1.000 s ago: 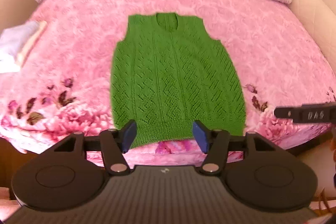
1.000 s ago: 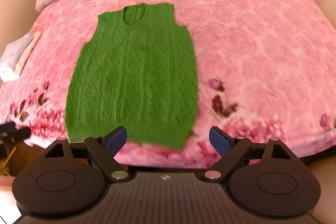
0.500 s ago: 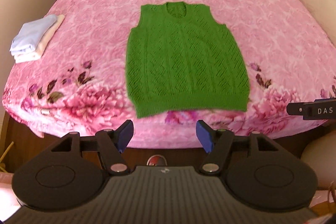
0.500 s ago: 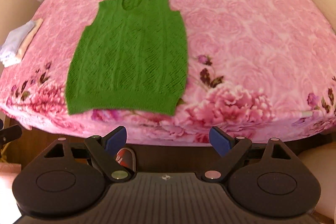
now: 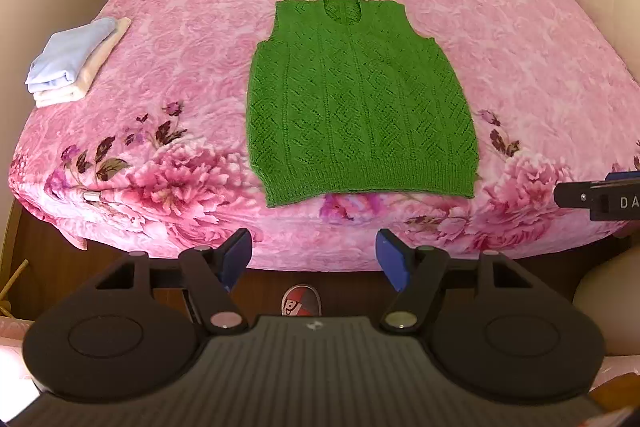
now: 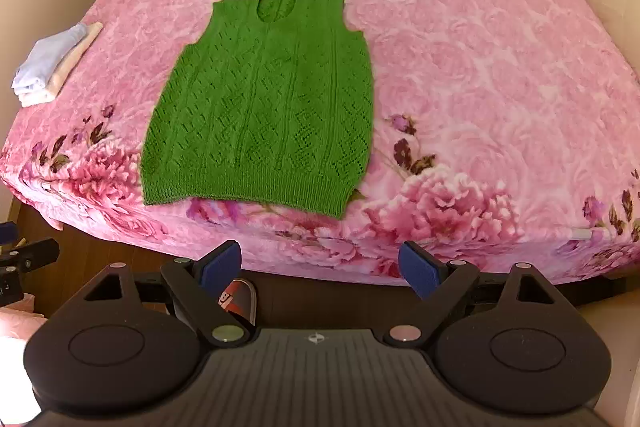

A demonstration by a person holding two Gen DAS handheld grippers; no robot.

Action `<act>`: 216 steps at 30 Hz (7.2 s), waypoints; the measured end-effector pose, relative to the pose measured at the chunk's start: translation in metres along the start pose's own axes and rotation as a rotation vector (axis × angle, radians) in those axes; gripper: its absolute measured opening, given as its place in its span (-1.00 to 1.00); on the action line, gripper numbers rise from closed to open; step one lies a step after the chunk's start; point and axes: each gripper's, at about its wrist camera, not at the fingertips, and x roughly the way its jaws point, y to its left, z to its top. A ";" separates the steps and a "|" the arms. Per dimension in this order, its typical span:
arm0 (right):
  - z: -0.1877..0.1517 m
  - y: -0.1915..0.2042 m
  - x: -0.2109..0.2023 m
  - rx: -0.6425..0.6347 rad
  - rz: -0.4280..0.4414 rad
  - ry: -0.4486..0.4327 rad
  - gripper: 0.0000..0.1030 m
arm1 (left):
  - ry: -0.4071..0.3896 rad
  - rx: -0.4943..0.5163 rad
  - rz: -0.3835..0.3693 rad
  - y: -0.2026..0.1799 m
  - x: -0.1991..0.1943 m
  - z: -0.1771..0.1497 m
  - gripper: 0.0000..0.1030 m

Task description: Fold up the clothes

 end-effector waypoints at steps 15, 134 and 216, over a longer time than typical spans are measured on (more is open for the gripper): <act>0.016 -0.007 0.032 0.076 -0.009 0.062 0.71 | 0.055 -0.018 -0.033 0.031 0.032 0.012 0.31; 0.095 -0.112 0.343 0.842 0.587 -0.259 -0.13 | -0.458 1.095 -0.197 0.064 0.362 0.069 -0.35; -0.064 0.021 0.199 0.338 -0.088 -0.364 0.72 | -0.281 0.257 -0.105 0.055 0.225 -0.039 0.14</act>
